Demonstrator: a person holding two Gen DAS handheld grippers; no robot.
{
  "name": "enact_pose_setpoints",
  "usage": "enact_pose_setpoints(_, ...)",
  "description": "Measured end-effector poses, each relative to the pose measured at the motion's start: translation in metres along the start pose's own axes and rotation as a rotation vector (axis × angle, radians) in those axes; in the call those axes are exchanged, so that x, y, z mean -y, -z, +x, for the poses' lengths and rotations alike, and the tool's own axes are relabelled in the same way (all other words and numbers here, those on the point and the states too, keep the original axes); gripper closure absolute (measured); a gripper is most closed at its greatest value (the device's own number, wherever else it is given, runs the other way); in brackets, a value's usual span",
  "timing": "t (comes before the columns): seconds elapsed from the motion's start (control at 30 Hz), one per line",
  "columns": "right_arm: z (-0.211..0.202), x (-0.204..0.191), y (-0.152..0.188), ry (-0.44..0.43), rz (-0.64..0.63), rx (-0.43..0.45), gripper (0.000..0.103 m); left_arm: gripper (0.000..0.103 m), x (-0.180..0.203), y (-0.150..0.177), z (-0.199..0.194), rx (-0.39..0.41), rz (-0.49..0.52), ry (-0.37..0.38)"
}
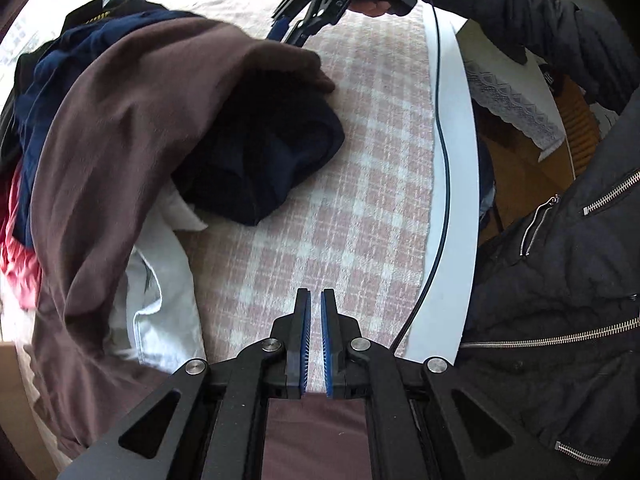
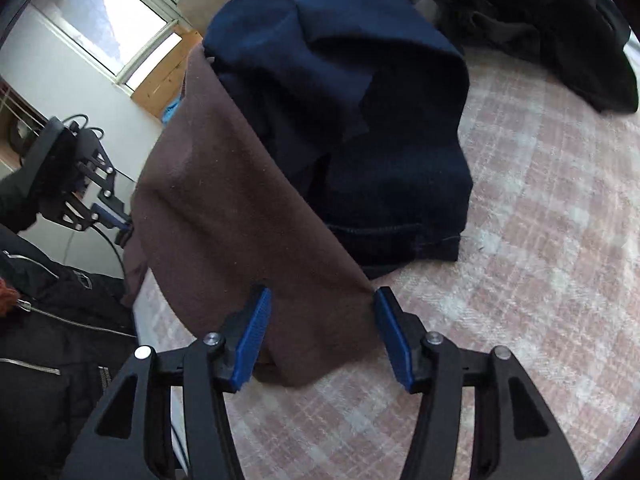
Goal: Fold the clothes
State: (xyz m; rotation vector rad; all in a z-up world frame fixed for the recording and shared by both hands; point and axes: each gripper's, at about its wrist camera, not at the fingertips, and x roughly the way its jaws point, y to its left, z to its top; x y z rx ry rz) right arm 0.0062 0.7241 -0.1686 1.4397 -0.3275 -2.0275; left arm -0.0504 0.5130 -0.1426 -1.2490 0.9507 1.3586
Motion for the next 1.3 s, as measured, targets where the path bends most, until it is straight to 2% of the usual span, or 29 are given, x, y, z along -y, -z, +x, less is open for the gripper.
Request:
enact_pose_setpoints(0.03, -0.003, -0.001, 0.000, -0.008, 0.006, -0.001, 0.078, 0.098, -0.001, -0.001, 0.002, 0.001, -0.015, -0.006)
enact_pose_setpoints(0.1, -0.016, -0.016, 0.007, 0.032, -0.040, 0.010, 0.093, 0.098, 0.000, -0.006, 0.001, 0.021, -0.026, -0.008)
enact_pose_setpoints(0.2, -0.039, -0.044, 0.018, 0.035, -0.059, 0.037, 0.093, 0.098, 0.008, -0.022, -0.003, 0.066, -0.015, -0.025)
enact_pose_setpoints(0.37, -0.061, -0.093, 0.024, -0.024, -0.060, 0.136, 0.094, 0.097, 0.028, -0.052, -0.008, 0.149, 0.023, -0.053)
enact_pose_setpoints(0.43, -0.070, -0.112, 0.026, -0.047, -0.060, 0.176, 0.094, 0.097, 0.039, -0.064, -0.019, 0.212, 0.005, -0.066)
enact_pose_setpoints(0.5, -0.079, -0.132, 0.028, -0.071, -0.060, 0.216, 0.094, 0.090, 0.054, -0.075, -0.033, 0.303, -0.002, -0.073)
enact_pose_setpoints(0.57, -0.088, -0.152, 0.030, -0.095, -0.060, 0.256, 0.094, 0.073, 0.066, -0.083, -0.042, 0.373, -0.021, -0.076)
enact_pose_setpoints(0.63, -0.094, -0.170, 0.033, -0.118, -0.058, 0.292, 0.094, 0.072, 0.074, -0.087, -0.047, 0.409, -0.028, -0.063)
enact_pose_setpoints(0.73, -0.086, -0.187, 0.035, -0.149, -0.041, 0.320, 0.094, 0.073, 0.076, -0.078, -0.044, 0.400, -0.062, -0.082)
enact_pose_setpoints(0.8, -0.081, -0.199, 0.037, -0.171, -0.029, 0.338, 0.094, 0.074, 0.073, -0.068, -0.048, 0.418, -0.141, -0.055)
enact_pose_setpoints(0.9, -0.063, -0.211, 0.031, -0.186, -0.031, 0.325, 0.094, 0.074, 0.074, -0.055, -0.057, 0.509, -0.235, -0.010)
enact_pose_setpoints(1.0, -0.049, -0.215, 0.022, -0.185, -0.020, 0.296, 0.094, 0.071, 0.076, -0.047, -0.061, 0.562, -0.266, -0.023)
enact_pose_setpoints(1.1, -0.040, -0.218, 0.014, -0.176, -0.008, 0.282, 0.094, 0.068, 0.070, -0.040, -0.062, 0.565, -0.309, -0.032)
enact_pose_setpoints(1.2, -0.035, -0.218, 0.006, -0.158, 0.009, 0.281, 0.094, 0.066, 0.069, -0.025, -0.069, 0.580, -0.343, 0.017)
enact_pose_setpoints(1.3, -0.033, -0.224, 0.005, -0.164, 0.009, 0.271, 0.094, 0.064, 0.070, -0.015, -0.076, 0.585, -0.343, -0.008)
